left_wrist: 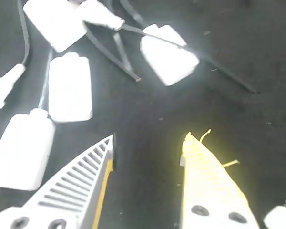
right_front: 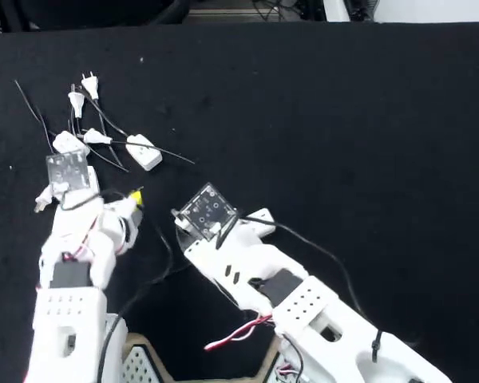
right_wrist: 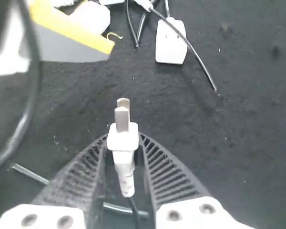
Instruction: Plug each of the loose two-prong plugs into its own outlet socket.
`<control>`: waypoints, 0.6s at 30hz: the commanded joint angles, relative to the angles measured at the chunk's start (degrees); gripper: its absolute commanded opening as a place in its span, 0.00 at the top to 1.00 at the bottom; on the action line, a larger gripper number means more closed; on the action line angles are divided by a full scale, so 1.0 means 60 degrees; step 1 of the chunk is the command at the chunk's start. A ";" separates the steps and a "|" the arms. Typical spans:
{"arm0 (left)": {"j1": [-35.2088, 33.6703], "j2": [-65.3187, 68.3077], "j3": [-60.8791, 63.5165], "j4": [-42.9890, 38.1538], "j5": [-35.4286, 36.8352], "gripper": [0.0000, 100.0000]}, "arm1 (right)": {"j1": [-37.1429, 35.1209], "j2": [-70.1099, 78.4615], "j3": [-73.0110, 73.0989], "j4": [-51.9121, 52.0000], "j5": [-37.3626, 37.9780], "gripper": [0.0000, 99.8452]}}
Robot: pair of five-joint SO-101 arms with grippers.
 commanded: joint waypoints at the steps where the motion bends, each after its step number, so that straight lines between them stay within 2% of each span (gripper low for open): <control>1: 0.0549 -0.1978 0.0535 -0.0088 0.0117 0.77 | -0.0396 0.0432 -0.0007 -0.0674 -0.0103 0.99; 4: 0.0945 -0.3062 0.1121 -0.0088 0.0059 0.77 | -0.0835 0.1018 -0.0198 -0.0718 -0.0073 0.99; 10: 0.1531 -0.4396 0.1927 -0.0088 -0.0147 0.77 | -0.0923 0.1575 -0.0623 -0.0689 -0.0073 0.99; 13: 0.1546 -0.4542 0.2190 -0.0088 -0.0718 0.77 | -0.0879 0.1238 -0.0608 -0.0630 -0.0073 0.99; 18: 0.2220 -0.4527 0.2293 -0.0059 -0.1158 0.77 | -0.0923 -0.0344 -0.0608 0.0718 -0.0059 0.99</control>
